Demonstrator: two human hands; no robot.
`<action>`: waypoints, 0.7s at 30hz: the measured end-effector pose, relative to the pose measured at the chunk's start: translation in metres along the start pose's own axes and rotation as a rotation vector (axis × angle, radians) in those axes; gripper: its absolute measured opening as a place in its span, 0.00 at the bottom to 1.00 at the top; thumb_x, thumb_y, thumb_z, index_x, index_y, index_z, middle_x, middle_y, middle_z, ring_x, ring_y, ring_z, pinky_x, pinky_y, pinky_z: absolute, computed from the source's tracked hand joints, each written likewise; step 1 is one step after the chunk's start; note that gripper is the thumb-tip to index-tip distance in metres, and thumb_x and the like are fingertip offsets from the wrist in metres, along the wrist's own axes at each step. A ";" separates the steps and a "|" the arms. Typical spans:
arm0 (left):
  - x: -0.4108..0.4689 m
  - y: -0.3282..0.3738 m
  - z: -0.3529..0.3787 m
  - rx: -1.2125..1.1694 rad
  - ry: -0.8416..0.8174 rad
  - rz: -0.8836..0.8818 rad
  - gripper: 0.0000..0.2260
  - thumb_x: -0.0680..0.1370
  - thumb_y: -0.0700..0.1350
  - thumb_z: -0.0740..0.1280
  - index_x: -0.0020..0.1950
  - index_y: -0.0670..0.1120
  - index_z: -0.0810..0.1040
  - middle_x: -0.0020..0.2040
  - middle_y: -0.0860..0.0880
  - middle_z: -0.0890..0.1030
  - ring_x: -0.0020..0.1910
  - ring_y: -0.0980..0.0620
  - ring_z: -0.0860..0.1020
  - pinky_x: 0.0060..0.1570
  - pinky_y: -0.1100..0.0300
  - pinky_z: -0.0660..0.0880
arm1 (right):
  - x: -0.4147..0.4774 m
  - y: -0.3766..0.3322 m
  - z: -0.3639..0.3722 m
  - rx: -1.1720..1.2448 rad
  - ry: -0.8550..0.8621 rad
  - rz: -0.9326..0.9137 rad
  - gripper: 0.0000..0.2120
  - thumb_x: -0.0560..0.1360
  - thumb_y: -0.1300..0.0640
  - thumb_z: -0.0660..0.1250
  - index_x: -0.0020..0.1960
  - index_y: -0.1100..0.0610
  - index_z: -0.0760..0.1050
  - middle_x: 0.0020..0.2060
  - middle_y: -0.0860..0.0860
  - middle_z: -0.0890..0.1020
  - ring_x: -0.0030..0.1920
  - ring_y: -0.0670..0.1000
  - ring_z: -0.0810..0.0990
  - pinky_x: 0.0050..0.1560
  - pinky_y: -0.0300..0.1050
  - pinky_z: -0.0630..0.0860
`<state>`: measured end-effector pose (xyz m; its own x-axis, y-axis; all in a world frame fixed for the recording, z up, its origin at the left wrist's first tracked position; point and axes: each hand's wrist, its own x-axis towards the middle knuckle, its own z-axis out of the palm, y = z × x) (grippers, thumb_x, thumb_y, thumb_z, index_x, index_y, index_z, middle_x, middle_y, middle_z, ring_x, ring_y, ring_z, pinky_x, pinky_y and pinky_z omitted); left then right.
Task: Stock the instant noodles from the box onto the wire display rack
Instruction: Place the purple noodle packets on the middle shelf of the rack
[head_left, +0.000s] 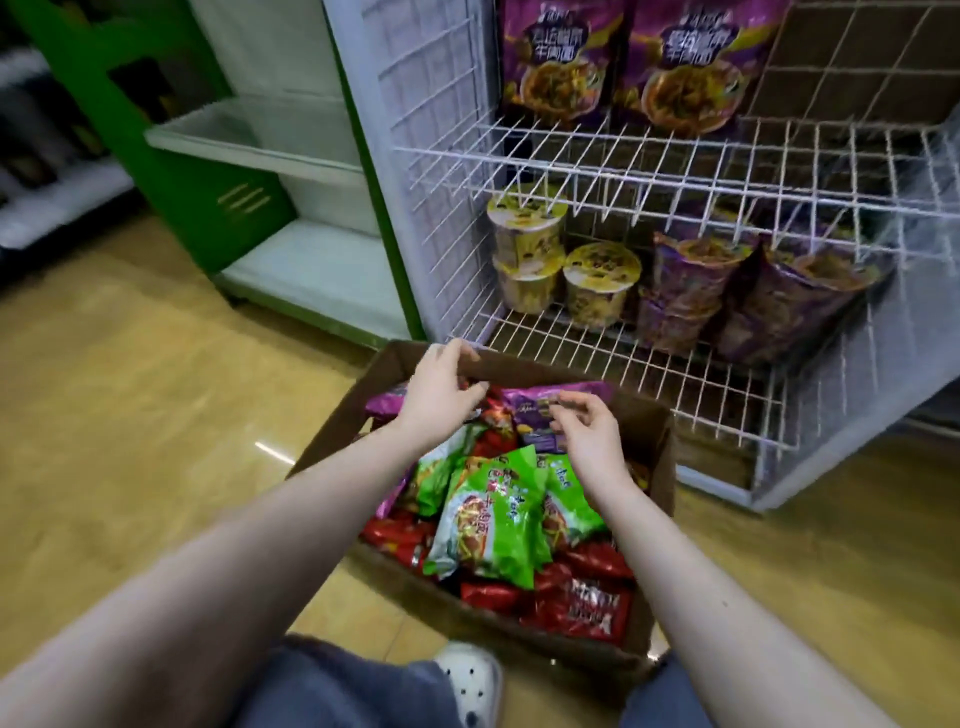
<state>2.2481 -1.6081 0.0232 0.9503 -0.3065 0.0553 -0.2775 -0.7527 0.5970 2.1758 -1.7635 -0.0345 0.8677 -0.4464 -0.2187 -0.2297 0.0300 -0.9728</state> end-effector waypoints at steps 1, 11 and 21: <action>-0.005 -0.010 0.000 0.012 -0.010 -0.028 0.14 0.72 0.42 0.70 0.56 0.40 0.74 0.55 0.41 0.75 0.57 0.44 0.73 0.58 0.56 0.68 | -0.002 0.010 0.002 -0.002 -0.006 0.024 0.05 0.76 0.62 0.64 0.51 0.54 0.73 0.47 0.60 0.80 0.47 0.57 0.79 0.54 0.56 0.76; -0.017 -0.104 -0.003 0.158 -0.103 -0.337 0.21 0.72 0.49 0.71 0.61 0.42 0.71 0.58 0.40 0.72 0.59 0.40 0.72 0.61 0.49 0.70 | -0.016 0.050 0.057 -0.010 -0.117 0.150 0.06 0.77 0.63 0.63 0.52 0.56 0.72 0.43 0.55 0.78 0.41 0.53 0.74 0.42 0.45 0.70; -0.021 -0.180 0.018 0.192 -0.286 -0.720 0.55 0.60 0.63 0.77 0.75 0.43 0.51 0.72 0.36 0.59 0.71 0.35 0.60 0.68 0.40 0.62 | -0.002 0.068 0.129 0.029 -0.232 0.254 0.07 0.78 0.66 0.60 0.54 0.59 0.69 0.41 0.54 0.78 0.38 0.49 0.78 0.35 0.37 0.74</action>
<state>2.2756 -1.4767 -0.1002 0.8397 0.1751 -0.5141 0.3461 -0.9020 0.2580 2.2156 -1.6452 -0.1102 0.8623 -0.2064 -0.4624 -0.4414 0.1413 -0.8861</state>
